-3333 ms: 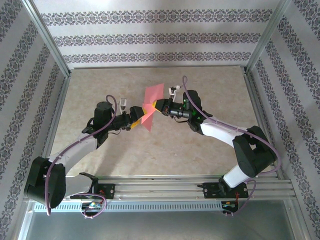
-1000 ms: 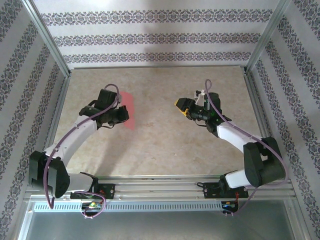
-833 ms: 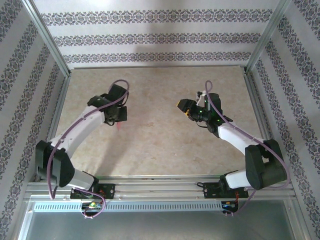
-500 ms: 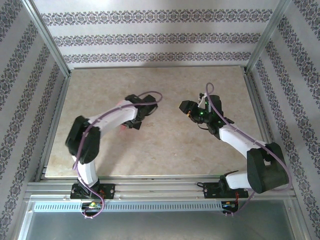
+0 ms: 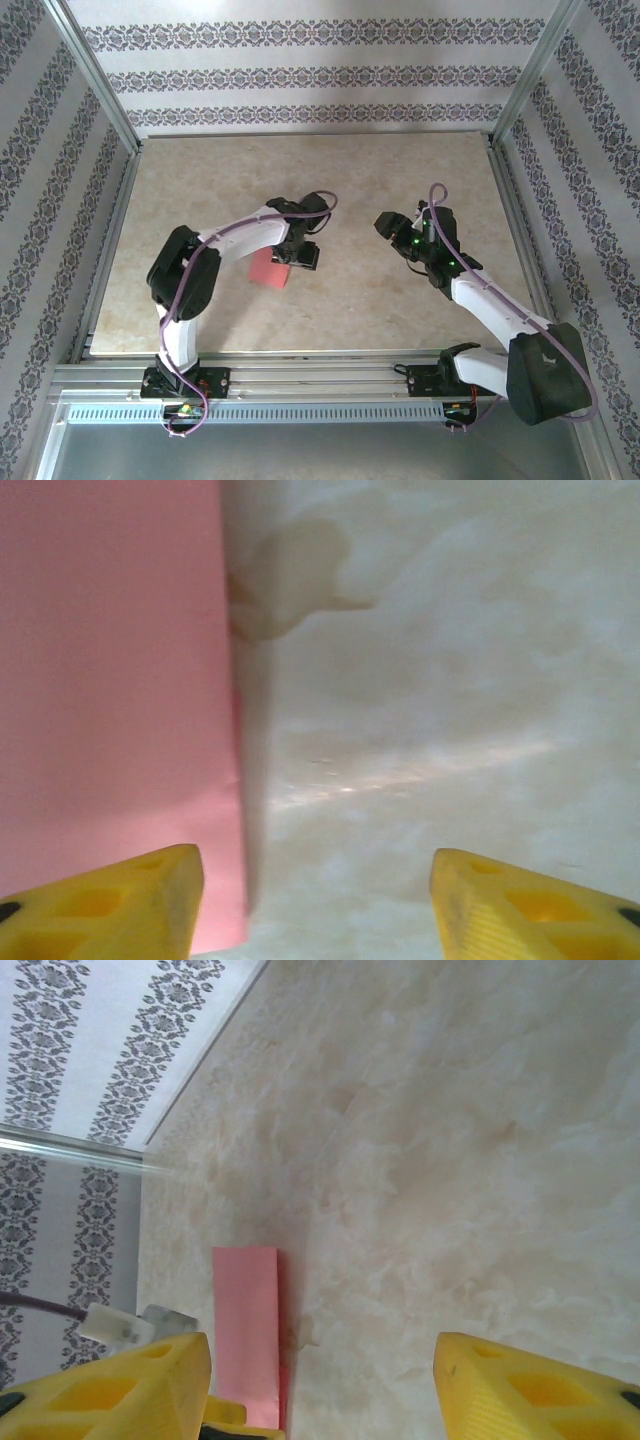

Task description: Fold a paper plane with a square sheet of paper (pick it up from the middle)

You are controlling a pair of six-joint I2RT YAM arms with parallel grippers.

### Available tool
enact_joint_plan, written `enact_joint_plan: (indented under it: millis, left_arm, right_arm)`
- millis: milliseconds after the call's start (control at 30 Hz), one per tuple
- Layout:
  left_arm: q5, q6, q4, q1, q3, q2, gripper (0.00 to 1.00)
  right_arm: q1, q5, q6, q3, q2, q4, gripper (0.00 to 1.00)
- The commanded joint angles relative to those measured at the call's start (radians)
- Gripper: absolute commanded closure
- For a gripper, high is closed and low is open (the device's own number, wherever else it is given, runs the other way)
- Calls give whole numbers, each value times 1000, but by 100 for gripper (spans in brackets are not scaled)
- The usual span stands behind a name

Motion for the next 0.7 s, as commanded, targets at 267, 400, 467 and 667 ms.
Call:
enact_joint_plan:
  millis: [267,400,467,667]
  left_arm:
    - [175,-70,270,331,-395,-458,9]
    - [183,-94,299,470,-528,-594,4]
    - [207,-108,321,537,-585,-647,2]
    - [236,-128,342,620,-657,-701,1]
  right_arm:
    - [377,88,-58,283,348,-73,50]
    - [489,46,-57,422,521,-78,56]
    - [527,10,-56,493,611,-94,59]
    - [578,-37,-90,660,785,-206,63]
